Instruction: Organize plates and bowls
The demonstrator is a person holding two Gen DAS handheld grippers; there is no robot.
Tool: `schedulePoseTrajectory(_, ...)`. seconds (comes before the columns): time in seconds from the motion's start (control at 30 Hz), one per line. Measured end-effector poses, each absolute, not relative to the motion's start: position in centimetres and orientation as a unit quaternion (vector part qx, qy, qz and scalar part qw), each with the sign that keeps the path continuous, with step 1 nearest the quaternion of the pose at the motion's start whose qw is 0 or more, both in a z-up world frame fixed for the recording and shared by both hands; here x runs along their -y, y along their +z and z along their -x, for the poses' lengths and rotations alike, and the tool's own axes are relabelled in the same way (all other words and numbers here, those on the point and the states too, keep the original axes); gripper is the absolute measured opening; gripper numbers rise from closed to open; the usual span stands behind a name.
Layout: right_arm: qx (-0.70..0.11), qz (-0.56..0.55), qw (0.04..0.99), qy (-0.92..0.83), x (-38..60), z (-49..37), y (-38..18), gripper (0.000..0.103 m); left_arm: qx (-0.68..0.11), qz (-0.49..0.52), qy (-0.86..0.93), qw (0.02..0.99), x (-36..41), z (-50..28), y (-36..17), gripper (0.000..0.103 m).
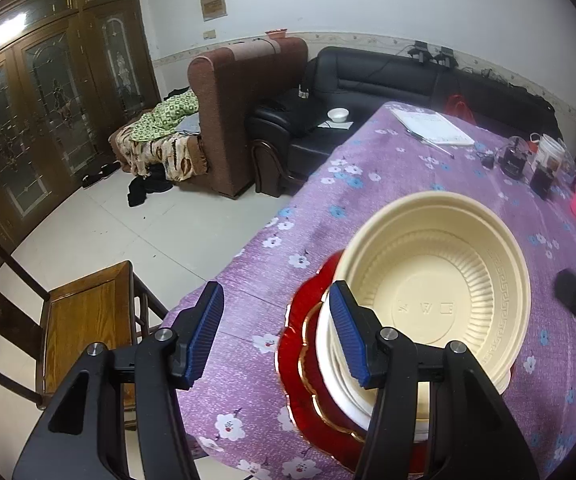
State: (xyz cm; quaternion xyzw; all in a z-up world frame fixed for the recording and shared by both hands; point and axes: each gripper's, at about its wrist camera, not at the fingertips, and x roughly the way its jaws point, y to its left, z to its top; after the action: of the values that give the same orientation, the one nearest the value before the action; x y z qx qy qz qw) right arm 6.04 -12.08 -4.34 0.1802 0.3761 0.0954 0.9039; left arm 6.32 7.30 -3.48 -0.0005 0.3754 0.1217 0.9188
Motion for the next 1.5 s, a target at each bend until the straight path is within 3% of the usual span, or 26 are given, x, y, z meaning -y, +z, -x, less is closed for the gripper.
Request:
schedulePoseTrajectory(0.2,-0.341,-0.188,0.916,0.098,13.3,-5.0,-2.9,0.052,-0.354,0.006,0.130,0.926,-7.5,-5.3,-2.2,0.064)
schedulePoseTrajectory(0.37,-0.344,-0.199,0.913,0.096,14.3,-4.6,-2.9,0.052,-0.331,0.009,0.128,0.935,-7.2,-4.2,-0.7,0.064)
schedulePoseTrajectory(0.5,-0.336,-0.203,0.915,0.096,14.9,-3.8,-2.3,0.053,-0.311,0.008,0.127,0.942,-6.8,-3.2,0.5,0.076)
schedulePoseTrajectory(0.93,-0.307,-0.223,0.921,0.083,18.0,-1.4,-1.0,0.056,-0.279,-0.013,0.096,0.955,-3.1,-1.0,2.8,0.079)
schedulePoseTrajectory(1.5,-0.284,-0.259,0.922,0.045,24.7,1.1,-0.6,0.058,-0.294,-0.035,0.007,0.955,4.2,0.2,3.2,0.079)
